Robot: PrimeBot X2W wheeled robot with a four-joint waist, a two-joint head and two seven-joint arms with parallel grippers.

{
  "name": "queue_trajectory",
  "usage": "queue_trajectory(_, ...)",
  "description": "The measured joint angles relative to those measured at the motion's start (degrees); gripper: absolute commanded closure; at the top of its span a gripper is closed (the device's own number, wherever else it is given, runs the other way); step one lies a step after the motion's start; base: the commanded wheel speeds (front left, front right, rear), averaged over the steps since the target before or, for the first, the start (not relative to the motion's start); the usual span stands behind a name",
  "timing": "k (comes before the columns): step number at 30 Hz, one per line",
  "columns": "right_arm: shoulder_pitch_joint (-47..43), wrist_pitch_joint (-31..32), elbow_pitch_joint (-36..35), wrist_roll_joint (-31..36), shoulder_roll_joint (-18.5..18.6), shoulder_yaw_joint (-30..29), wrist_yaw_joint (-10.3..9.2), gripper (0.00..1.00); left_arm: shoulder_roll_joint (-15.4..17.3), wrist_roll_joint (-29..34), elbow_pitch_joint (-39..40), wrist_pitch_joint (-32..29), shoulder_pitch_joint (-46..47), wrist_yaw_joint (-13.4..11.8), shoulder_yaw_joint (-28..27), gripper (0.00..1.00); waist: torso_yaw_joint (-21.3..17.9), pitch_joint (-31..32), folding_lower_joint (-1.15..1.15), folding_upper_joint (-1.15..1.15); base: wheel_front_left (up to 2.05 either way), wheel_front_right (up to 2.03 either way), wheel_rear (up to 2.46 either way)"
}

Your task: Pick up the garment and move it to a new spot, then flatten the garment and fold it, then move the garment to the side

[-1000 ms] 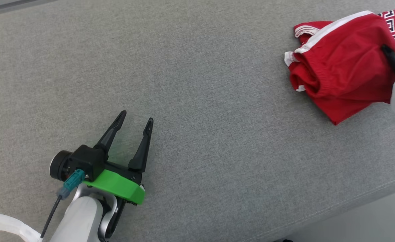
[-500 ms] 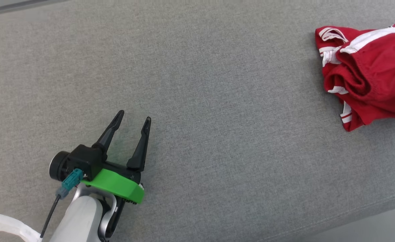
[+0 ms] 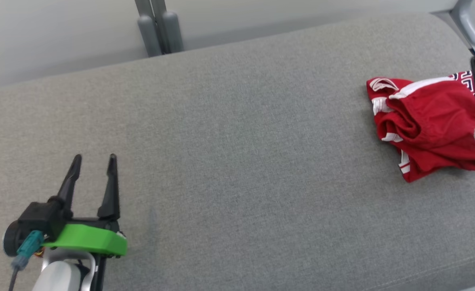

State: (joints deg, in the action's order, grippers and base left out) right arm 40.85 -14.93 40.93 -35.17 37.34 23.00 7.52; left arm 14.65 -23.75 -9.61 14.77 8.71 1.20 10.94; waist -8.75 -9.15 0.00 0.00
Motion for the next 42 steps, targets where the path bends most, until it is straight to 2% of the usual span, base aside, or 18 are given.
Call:
queue_trajectory(7,-14.8,-0.08,-18.81,5.36,-7.66,-12.26,0.0,0.0,0.63,-2.03,3.82,0.03,-4.82,-2.53,-4.89,0.0,1.56,4.76,0.0,0.0,0.0,0.0,0.0)
queue_trajectory(12,-24.68,-0.08,-25.64,8.18,-14.61,-17.19,0.0,0.0,0.46,-2.0,4.27,0.12,-7.74,-3.76,-5.55,0.0,2.96,7.19,0.0,0.0,0.0,0.0,0.0)
queue_trajectory(18,-33.31,-0.08,-30.44,10.0,-19.59,-18.71,-0.01,0.0,-2.19,-2.1,3.15,0.2,-10.79,-2.08,-6.93,0.0,4.97,8.95,0.0,0.0,0.0,0.0,0.0)
queue_trajectory(21,-35.81,-0.08,-31.55,10.87,-21.6,-19.54,0.0,0.0,-3.02,0.18,1.34,0.2,-11.66,-1.19,-7.31,0.0,5.6,9.59,0.0,0.0,0.0,0.0,0.0)
queue_trajectory(27,-37.12,-0.08,-32.1,12.32,-23.05,-19.93,-0.01,0.0,-4.92,3.6,-0.12,0.21,-11.7,-0.1,-9.05,0.0,5.76,9.97,0.0,0.0,0.0,0.0,0.0)
queue_trajectory(42,-36.73,-0.08,-30.64,13.12,-23.21,-19.2,-0.01,0.0,-8.02,8.67,-0.03,0.21,-11.59,3.01,-12.7,0.0,5.63,10.0,0.0,0.0,0.0,0.0,0.0)
